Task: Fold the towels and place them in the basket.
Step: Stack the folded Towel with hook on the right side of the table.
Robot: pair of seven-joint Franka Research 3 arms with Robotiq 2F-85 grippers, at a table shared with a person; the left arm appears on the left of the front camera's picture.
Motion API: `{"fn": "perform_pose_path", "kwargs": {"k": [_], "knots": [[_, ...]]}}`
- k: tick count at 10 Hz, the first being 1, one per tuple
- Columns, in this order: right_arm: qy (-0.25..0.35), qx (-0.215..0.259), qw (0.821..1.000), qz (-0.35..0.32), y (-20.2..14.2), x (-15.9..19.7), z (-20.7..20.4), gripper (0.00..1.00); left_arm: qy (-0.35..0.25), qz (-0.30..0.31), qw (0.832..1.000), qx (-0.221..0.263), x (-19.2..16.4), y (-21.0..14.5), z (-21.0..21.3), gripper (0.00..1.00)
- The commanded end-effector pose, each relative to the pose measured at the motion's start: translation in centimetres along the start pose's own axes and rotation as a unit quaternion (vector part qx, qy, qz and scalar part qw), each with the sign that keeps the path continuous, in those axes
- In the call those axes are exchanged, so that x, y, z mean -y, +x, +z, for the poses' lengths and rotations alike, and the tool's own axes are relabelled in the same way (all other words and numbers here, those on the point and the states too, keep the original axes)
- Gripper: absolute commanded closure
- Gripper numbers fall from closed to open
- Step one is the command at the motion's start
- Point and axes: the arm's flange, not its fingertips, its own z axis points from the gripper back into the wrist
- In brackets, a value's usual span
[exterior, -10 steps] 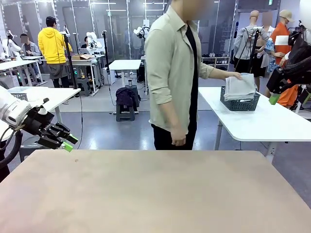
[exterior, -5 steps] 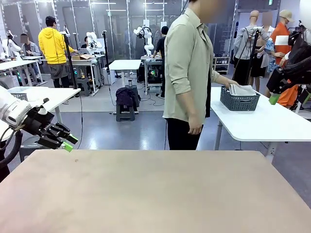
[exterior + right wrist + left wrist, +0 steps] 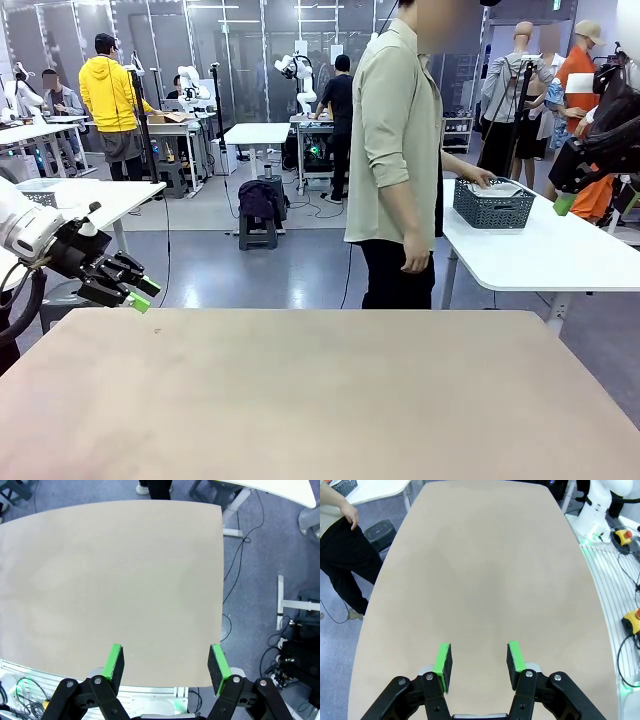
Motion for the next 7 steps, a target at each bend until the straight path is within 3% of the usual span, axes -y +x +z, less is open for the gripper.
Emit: {"fn": "perform_pose_path", "kwargs": {"k": [1,7], "knots": [[0.001,-0.004,1.000,-0.007,0.26,-0.15,0.17,0.16,0.001,-0.001,1.000,0.000,0.17,0.08,0.06,0.43],[0.001,-0.004,1.000,-0.007,0.26,-0.15,0.17,0.16,0.001,-0.001,1.000,0.000,0.17,0.08,0.06,0.43]]}}
